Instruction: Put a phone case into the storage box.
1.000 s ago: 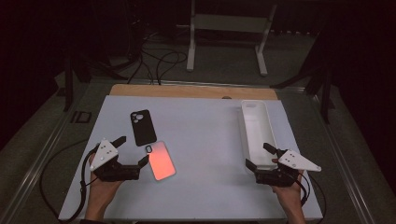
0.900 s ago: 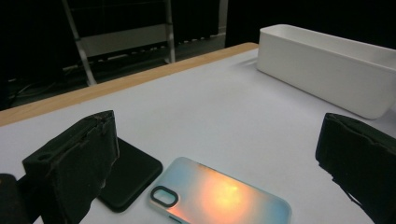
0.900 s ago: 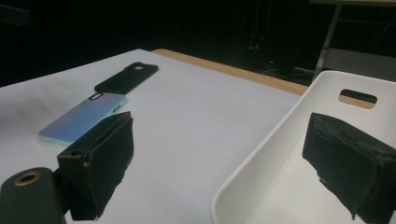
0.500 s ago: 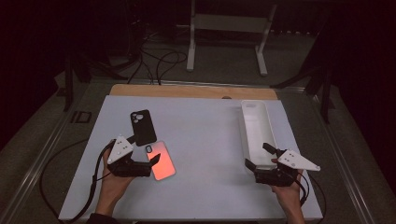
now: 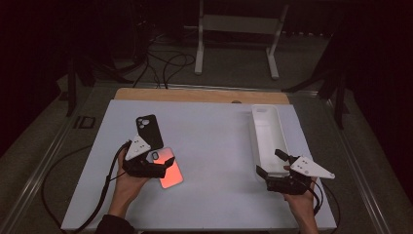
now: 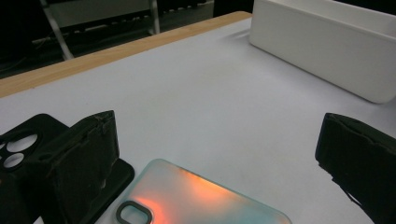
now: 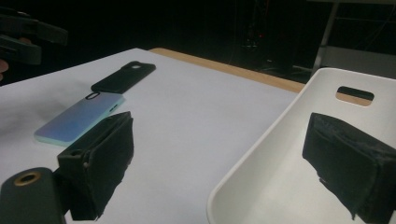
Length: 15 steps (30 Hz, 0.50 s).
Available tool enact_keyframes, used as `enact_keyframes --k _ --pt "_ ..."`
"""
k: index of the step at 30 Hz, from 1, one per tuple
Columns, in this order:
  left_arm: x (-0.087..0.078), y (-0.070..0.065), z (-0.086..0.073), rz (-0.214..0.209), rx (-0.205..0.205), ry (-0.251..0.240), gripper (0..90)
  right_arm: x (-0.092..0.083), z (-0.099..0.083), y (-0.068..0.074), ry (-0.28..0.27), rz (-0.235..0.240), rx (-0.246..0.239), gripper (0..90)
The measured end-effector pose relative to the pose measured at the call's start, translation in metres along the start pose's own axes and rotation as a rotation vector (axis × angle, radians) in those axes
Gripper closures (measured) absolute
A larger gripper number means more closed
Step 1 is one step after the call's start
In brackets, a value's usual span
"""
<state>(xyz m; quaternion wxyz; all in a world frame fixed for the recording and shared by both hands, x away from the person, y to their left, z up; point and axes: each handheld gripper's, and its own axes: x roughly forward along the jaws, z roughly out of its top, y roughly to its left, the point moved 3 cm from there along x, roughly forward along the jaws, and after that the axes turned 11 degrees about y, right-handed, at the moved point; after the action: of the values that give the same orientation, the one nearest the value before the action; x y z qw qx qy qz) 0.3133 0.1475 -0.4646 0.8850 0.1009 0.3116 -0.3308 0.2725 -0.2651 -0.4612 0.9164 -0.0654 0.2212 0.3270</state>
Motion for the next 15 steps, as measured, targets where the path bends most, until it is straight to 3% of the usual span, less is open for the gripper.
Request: enact_keyframes --k 5,15 --pt "0.009 -0.004 0.005 0.004 0.028 0.021 0.0 0.001 -0.001 0.000 0.010 -0.004 -0.002 8.7" --pt "0.030 -0.013 0.012 -0.025 0.034 0.066 0.0 0.001 -0.001 0.001 0.011 -0.004 -0.003 8.7"
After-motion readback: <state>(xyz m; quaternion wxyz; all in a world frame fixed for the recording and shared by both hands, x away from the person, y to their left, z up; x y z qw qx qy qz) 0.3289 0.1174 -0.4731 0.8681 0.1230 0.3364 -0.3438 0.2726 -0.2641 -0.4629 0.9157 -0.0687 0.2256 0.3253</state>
